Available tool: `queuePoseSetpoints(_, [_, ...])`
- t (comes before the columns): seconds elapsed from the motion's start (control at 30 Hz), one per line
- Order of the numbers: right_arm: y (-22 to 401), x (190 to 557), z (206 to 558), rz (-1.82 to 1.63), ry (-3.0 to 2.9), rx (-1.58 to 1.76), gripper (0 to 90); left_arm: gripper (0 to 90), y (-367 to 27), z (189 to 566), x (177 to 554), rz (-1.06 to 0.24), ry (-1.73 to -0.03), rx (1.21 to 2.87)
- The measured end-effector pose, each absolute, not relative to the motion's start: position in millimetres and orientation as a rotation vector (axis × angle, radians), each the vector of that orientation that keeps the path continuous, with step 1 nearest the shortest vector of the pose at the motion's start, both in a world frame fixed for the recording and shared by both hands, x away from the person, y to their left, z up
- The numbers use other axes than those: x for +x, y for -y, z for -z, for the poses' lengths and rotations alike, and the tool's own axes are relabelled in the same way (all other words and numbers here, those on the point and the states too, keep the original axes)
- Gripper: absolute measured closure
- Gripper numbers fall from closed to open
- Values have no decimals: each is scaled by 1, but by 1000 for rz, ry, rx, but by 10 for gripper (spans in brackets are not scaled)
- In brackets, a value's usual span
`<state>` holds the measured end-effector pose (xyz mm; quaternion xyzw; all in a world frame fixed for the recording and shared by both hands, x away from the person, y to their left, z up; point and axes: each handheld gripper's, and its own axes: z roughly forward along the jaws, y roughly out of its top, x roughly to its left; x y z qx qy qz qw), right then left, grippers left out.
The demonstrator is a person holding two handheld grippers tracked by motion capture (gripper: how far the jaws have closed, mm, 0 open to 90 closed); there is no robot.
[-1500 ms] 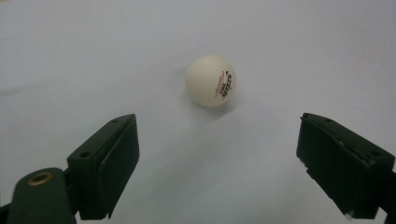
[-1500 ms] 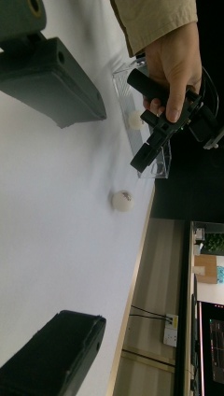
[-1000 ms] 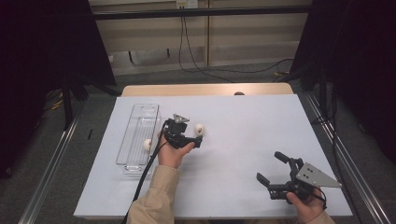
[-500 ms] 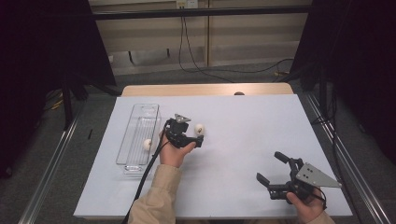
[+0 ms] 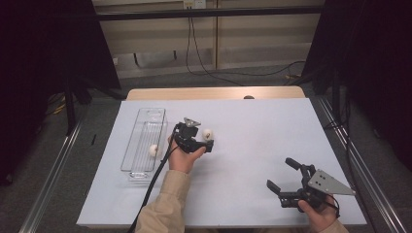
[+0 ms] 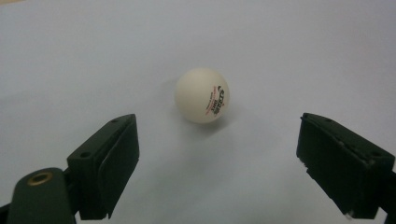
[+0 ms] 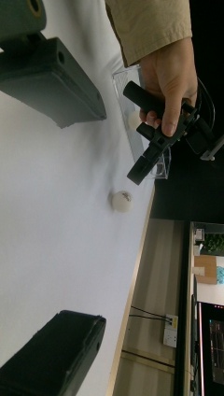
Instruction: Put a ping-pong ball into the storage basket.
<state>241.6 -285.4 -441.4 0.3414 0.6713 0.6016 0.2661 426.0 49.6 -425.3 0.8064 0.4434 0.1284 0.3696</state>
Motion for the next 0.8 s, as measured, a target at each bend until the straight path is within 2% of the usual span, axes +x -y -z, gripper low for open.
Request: queuePoseSetpoints(0.8, [286,242,441,-1626,-1812,919,24,139,-46,427,433,-353,-1136,2061])
